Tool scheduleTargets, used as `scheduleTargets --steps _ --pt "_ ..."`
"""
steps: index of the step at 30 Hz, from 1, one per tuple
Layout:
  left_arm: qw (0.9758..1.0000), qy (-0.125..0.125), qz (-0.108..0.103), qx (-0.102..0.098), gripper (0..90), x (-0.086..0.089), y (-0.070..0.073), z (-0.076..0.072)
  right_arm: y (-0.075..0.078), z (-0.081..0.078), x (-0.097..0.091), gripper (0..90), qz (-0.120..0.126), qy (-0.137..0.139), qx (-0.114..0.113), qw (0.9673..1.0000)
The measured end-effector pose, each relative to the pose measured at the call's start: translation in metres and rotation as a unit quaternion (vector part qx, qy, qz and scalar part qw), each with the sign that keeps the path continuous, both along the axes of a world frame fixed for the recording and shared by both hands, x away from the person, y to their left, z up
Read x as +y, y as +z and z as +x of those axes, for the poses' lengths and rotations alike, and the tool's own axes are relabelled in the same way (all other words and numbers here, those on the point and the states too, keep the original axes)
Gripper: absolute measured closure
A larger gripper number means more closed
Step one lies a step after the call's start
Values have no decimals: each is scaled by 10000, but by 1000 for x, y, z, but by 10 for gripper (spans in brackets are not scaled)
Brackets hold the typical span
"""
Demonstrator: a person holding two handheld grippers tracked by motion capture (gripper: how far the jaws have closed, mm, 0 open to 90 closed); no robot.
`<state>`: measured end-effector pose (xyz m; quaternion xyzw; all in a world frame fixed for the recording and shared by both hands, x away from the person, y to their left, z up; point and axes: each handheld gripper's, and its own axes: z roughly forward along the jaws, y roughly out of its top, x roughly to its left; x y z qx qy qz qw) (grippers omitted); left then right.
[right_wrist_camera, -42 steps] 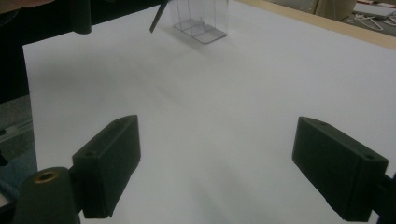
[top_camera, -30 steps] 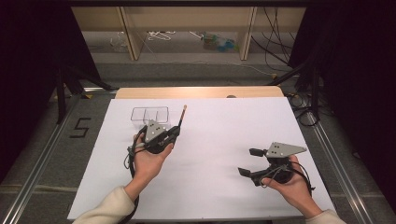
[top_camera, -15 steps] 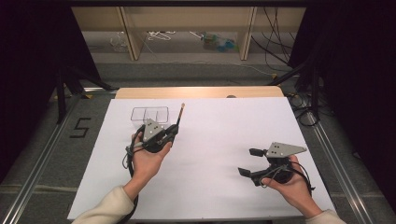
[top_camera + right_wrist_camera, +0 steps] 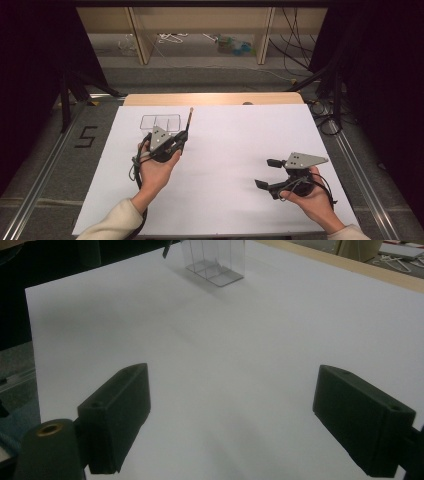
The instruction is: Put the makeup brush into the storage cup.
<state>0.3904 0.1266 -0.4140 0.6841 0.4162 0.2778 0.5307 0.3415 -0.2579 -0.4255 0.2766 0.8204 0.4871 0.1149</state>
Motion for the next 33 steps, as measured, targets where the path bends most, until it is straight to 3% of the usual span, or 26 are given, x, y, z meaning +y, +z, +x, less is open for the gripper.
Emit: scheduleTargets --steps 15,33 --pt "9995 271 -59 -174 833 11 4 3 0 0 0 161 -2 7 -7 10000" --pt "9982 540 -131 -230 833 18 6 6 -1 1 1 161 51 45 -45 10000"
